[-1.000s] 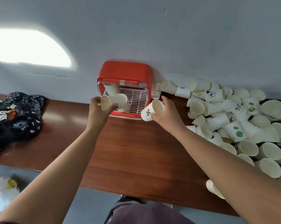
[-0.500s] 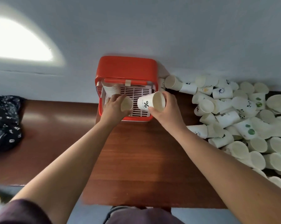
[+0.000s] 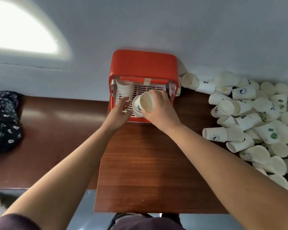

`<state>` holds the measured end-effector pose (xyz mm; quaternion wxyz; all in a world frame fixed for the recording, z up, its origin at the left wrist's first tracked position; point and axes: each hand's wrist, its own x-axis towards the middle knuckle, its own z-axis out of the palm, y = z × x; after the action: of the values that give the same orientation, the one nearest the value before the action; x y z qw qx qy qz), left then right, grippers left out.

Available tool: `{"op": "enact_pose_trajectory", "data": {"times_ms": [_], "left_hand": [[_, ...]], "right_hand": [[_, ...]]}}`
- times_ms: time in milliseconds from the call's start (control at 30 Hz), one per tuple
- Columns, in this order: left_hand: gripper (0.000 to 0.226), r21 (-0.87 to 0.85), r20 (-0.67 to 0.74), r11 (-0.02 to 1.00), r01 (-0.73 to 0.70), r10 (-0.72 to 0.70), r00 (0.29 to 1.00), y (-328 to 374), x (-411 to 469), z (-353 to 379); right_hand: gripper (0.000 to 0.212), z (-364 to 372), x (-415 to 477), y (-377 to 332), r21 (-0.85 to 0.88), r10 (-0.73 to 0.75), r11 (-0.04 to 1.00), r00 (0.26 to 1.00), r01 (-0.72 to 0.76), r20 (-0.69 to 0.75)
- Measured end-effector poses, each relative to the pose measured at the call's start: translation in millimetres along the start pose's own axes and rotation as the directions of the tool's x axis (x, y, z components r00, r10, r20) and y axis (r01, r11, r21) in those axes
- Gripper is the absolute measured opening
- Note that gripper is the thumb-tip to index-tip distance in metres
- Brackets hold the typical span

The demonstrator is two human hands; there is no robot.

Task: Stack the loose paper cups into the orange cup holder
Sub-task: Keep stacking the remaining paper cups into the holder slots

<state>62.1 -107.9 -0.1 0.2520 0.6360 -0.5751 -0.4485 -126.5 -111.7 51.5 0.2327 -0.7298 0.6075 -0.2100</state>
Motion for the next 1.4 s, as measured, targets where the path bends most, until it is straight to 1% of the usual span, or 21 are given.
{"op": "enact_pose_trajectory", "data": {"times_ms": [67, 100, 167, 267, 333, 467, 567, 667, 733, 767, 833, 933, 1033, 1133, 1233, 1333, 1400], "left_hand": [[0.044, -0.043, -0.039, 0.999, 0.005, -0.006, 0.999, 1, -1, -1], [0.043, -0.076, -0.053, 0.997, 0.007, -0.011, 0.999, 2, -2, -2], [0.045, -0.135, -0.047, 0.991, 0.017, -0.024, 0.999, 3, -2, -3], [0.051, -0.165, 0.039, 0.986, 0.005, 0.001, 0.999, 1, -1, -2], [0.051, -0.150, 0.068, 0.988, -0.036, 0.047, 0.997, -2, 0, 0], [0.051, -0.104, 0.037, 0.990, -0.091, 0.095, 0.995, -6, 6, 4], [0.053, -0.072, 0.032, 0.992, -0.100, 0.103, 0.994, -6, 3, 6], [0.054, -0.065, -0.025, 0.997, -0.040, 0.038, 0.999, -2, -5, 10], [0.053, -0.068, -0.087, 0.997, 0.031, -0.037, 0.996, 2, -15, 12], [0.050, -0.059, -0.109, 0.997, 0.059, -0.065, 0.992, 4, -21, 13], [0.041, -0.027, -0.124, 0.996, 0.080, -0.083, 0.989, 7, -37, 20], [0.025, 0.044, -0.068, 0.996, 0.071, -0.068, 0.995, 12, -60, 45], [0.019, 0.133, 0.014, 0.990, 0.037, -0.039, 0.999, 24, -72, 83], [0.020, 0.182, 0.088, 0.983, -0.004, -0.012, 0.996, 51, -72, 130], [0.022, 0.236, 0.182, 0.969, -0.074, 0.031, 0.983, 83, -63, 180], [0.032, 0.309, 0.252, 0.940, -0.145, 0.066, 0.966, 111, -49, 230], [0.038, 0.342, 0.270, 0.925, -0.164, 0.070, 0.960, 128, -39, 260]], "right_hand": [[0.072, 8, 7, -3, -0.099, 0.010, 0.995, 0.998, -0.004, 0.062], [0.074, 12, 11, -2, -0.118, 0.035, 0.993, 0.995, -0.024, 0.098], [0.080, 18, 17, -1, -0.110, 0.094, 0.991, 0.980, -0.076, 0.177], [0.086, 20, 19, 4, -0.042, 0.135, 0.991, 0.962, -0.129, 0.239], [0.087, 24, 16, 5, -0.007, 0.146, 0.989, 0.961, -0.149, 0.235], [0.071, 29, 12, 7, 0.068, 0.204, 0.974, 0.967, -0.216, 0.151], [0.070, 30, 10, 8, 0.095, 0.216, 0.968, 0.961, -0.234, 0.172], [0.071, 24, -1, 13, 0.069, 0.242, 0.964, 0.955, -0.257, 0.173], [0.063, 11, -16, 18, 0.079, 0.246, 0.962, 0.956, -0.261, 0.162], [0.059, 3, -28, 23, 0.084, 0.250, 0.960, 0.954, -0.266, 0.164], [0.056, -14, -56, 41, 0.035, 0.270, 0.959, 0.948, -0.280, 0.166], [0.054, -43, -103, 86, -0.087, 0.301, 0.953, 0.941, -0.291, 0.152], [0.050, -78, -142, 137, -0.152, 0.345, 0.933, 0.931, -0.327, 0.116], [0.048, -113, -169, 176, -0.185, 0.397, 0.904, 0.917, -0.385, 0.030], [0.048, -141, -182, 206, -0.208, 0.408, 0.891, 0.913, -0.404, -0.025], [0.054, -159, -189, 234, -0.212, 0.431, 0.876, 0.900, -0.434, -0.061], [0.057, -166, -191, 250, -0.210, 0.462, 0.858, 0.883, -0.468, -0.082]]}}
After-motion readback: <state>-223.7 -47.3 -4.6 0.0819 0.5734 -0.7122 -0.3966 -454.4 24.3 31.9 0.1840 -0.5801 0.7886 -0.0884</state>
